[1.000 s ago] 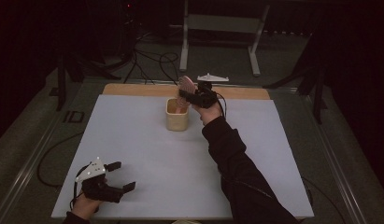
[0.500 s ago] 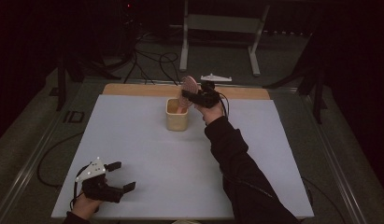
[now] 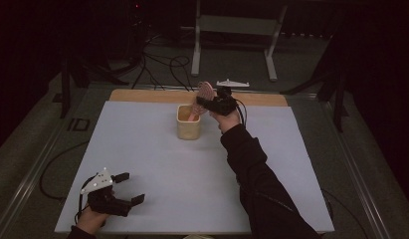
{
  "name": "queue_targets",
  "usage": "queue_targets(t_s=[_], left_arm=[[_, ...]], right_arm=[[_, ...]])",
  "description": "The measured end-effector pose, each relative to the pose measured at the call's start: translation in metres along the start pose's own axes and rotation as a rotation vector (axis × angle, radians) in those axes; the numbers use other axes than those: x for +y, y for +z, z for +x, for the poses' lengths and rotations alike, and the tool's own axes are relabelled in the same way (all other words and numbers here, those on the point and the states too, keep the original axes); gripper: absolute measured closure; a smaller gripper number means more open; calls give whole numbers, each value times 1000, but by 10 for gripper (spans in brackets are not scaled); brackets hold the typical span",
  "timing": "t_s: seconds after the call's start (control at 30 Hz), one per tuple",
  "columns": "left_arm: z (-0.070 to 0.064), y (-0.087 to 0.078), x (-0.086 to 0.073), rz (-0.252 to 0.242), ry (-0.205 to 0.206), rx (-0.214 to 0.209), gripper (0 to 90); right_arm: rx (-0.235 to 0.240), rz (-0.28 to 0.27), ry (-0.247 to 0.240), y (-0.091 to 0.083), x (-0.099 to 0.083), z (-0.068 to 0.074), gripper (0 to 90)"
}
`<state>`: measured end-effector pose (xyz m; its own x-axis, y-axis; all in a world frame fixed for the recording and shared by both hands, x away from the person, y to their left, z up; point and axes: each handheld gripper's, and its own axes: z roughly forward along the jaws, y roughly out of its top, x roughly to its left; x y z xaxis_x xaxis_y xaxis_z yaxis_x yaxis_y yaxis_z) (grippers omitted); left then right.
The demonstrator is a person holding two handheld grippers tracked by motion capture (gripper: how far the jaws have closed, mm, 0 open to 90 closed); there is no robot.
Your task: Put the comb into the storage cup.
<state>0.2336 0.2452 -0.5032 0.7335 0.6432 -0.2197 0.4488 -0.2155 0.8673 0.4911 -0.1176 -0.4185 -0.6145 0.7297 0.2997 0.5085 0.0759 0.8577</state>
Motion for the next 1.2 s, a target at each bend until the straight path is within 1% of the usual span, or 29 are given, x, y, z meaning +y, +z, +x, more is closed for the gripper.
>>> queue_targets(t_s=[0.1, 0.13, 0.17, 0.2, 0.23, 0.27, 0.3, 0.33, 0.37, 0.4, 0.43, 0.47, 0.5, 0.6, 0.77, 0.8, 0.97, 1.03, 1.07, 1.2], left_arm=[[0, 0, 0, 0, 2, 2, 2], [0, 0, 0, 0, 2, 1, 2], [0, 0, 0, 0, 2, 1, 1], [0, 0, 0, 0, 2, 1, 2], [0, 0, 0, 0, 2, 1, 2], [0, 0, 0, 1, 2, 2, 2], [0, 0, 0, 1, 2, 2, 2], [0, 0, 0, 0, 2, 2, 2], [0, 0, 0, 0, 2, 2, 2], [0, 0, 0, 0, 1, 1, 2], [0, 0, 0, 0, 1, 1, 1], [0, 0, 0, 1, 2, 2, 1], [0, 0, 0, 1, 2, 2, 2], [0, 0, 0, 2, 4, 2, 2], [0, 0, 0, 2, 4, 2, 2], [0, 0, 0, 3, 5, 2, 2], [0, 0, 0, 4, 4, 3, 2], [0, 0, 0, 4, 4, 4, 2], [0, 0, 0, 4, 3, 3, 1], [0, 0, 0, 4, 5, 4, 2]], right_arm=[[-3, 1, 3, 0, 0, 0, 587], [-3, 3, 1, 0, 1, 0, 541], [-3, 3, 1, 0, 1, 0, 541], [11, 0, 20, 0, 2, -1, 478], [11, 0, 20, 0, 2, -1, 478], [20, -4, 41, -1, 2, -2, 443], [24, -3, 47, 0, 2, -2, 413], [19, -1, 46, 0, 2, -2, 390], [19, -1, 46, 0, 2, -2, 390], [18, 2, 45, 0, 2, -1, 334], [18, 2, 45, 0, 2, -1, 334], [10, 11, 40, 0, 2, 0, 270], [11, 16, 41, 0, 3, 0, 229], [-4, 27, 25, 0, 4, 2, 137], [-12, 34, 24, -2, 4, 3, 101], [0, 41, 14, -3, 4, 3, 88], [11, 47, 7, -4, 3, 2, 88], [4, 45, 6, -4, 4, 2, 88], [20, 47, 6, -5, 4, 1, 88], [12, 48, -6, -6, 3, 1, 88]])
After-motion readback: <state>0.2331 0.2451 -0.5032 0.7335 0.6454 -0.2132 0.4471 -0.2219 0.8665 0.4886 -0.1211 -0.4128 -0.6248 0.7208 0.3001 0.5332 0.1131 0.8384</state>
